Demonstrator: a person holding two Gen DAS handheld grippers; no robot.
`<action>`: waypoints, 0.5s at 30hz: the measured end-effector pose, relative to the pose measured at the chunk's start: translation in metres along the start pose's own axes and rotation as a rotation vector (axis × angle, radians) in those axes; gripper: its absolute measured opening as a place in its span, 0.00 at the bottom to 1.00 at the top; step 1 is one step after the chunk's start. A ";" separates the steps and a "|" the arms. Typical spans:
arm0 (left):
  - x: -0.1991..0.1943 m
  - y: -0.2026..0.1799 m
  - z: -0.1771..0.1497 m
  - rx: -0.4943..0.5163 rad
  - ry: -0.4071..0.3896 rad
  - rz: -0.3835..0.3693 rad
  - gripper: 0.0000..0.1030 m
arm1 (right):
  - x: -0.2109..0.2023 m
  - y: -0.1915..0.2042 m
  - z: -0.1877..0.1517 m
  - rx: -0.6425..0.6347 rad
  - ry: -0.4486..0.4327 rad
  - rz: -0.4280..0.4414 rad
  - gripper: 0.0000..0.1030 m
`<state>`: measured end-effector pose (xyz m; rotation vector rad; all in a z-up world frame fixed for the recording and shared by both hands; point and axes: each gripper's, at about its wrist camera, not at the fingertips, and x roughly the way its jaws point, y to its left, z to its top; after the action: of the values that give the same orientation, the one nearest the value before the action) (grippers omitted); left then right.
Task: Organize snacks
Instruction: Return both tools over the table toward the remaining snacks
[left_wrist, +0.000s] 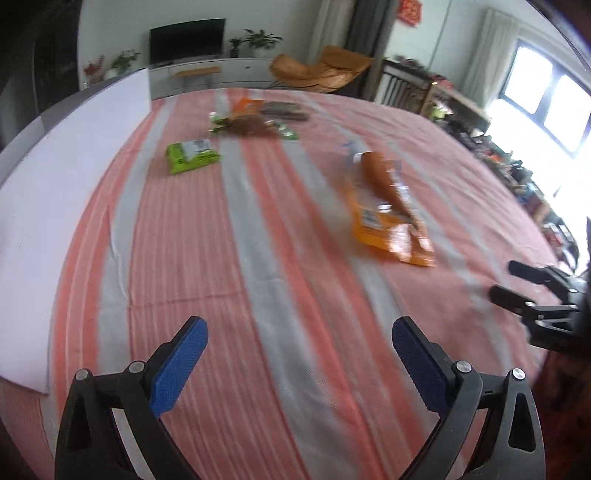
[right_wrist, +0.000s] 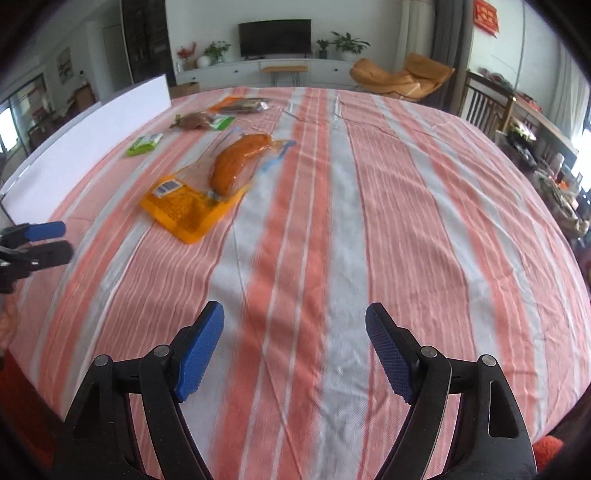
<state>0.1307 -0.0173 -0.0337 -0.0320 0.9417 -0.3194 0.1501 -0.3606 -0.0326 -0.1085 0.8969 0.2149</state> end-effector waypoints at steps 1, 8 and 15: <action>0.005 0.002 0.000 0.000 0.007 0.020 0.96 | 0.006 0.004 0.006 -0.008 0.004 0.005 0.79; 0.020 0.006 -0.005 0.018 -0.017 0.099 0.96 | 0.025 0.041 0.015 -0.125 0.042 0.040 0.79; 0.027 0.000 -0.004 0.056 0.005 0.137 1.00 | 0.034 0.038 0.018 -0.098 0.039 0.072 0.84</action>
<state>0.1421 -0.0241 -0.0574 0.0844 0.9342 -0.2190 0.1758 -0.3155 -0.0479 -0.1718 0.9302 0.3244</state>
